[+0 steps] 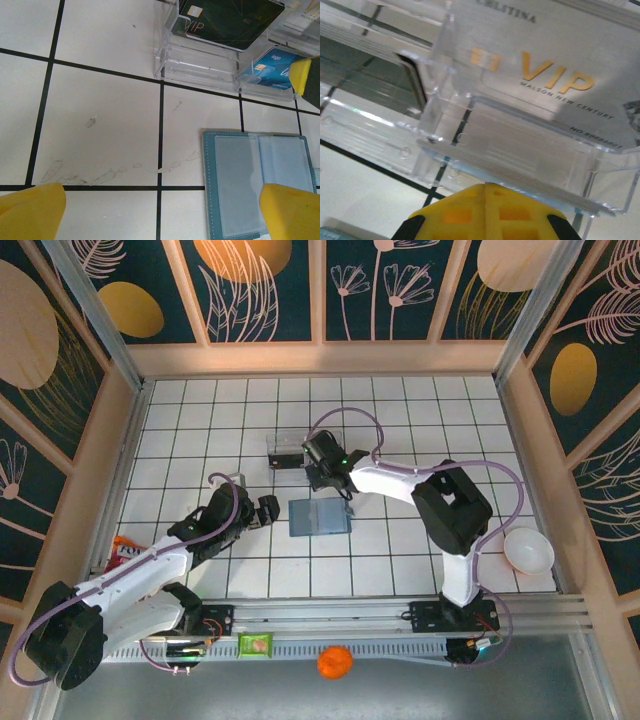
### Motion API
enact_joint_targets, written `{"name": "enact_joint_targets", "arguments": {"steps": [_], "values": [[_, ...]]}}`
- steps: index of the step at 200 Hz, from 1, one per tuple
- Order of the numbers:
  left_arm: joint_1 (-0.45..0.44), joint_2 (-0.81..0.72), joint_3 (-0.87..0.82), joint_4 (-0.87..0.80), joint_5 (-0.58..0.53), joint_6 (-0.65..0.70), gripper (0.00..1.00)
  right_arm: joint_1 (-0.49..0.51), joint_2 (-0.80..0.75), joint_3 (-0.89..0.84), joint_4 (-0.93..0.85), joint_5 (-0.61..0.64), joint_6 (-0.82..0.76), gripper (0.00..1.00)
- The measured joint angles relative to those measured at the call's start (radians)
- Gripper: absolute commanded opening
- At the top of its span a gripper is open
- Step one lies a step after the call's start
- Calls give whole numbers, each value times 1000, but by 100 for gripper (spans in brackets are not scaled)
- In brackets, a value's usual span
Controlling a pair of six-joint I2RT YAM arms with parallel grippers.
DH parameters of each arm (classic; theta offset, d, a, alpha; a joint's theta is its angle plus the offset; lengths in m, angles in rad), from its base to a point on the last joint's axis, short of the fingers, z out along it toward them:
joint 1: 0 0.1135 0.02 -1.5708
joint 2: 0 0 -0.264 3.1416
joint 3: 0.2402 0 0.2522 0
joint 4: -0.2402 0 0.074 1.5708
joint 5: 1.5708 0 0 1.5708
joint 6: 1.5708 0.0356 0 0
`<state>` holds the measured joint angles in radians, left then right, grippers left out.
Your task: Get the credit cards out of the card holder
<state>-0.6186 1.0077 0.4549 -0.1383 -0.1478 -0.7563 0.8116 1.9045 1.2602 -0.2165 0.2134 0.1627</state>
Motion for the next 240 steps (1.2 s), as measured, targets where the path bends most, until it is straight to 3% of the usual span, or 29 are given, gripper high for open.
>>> {"name": "enact_joint_targets", "arguments": {"steps": [19,56,90,111,114,142,176,215,240], "values": [[0,0,-1,0,-7,0,99,26,-73,-65,12,-13,-3,26],[0,0,-1,0,-49,0,99,78,-214,-184,56,-82,7,32],[0,3,11,15,-129,8,99,94,-349,-373,111,-72,53,42],[0,27,56,31,-223,33,99,76,-467,-461,135,-25,85,96],[0,32,64,35,-241,37,99,70,-483,-470,140,-21,86,99],[2,66,93,138,-422,104,99,-7,-621,-513,199,10,123,99],[40,114,91,329,-613,223,99,-74,-671,-530,252,107,169,99],[284,250,131,464,-655,337,99,-136,-671,-531,253,205,206,99],[367,328,124,568,-658,434,99,-167,-671,-531,253,238,218,99]]}}
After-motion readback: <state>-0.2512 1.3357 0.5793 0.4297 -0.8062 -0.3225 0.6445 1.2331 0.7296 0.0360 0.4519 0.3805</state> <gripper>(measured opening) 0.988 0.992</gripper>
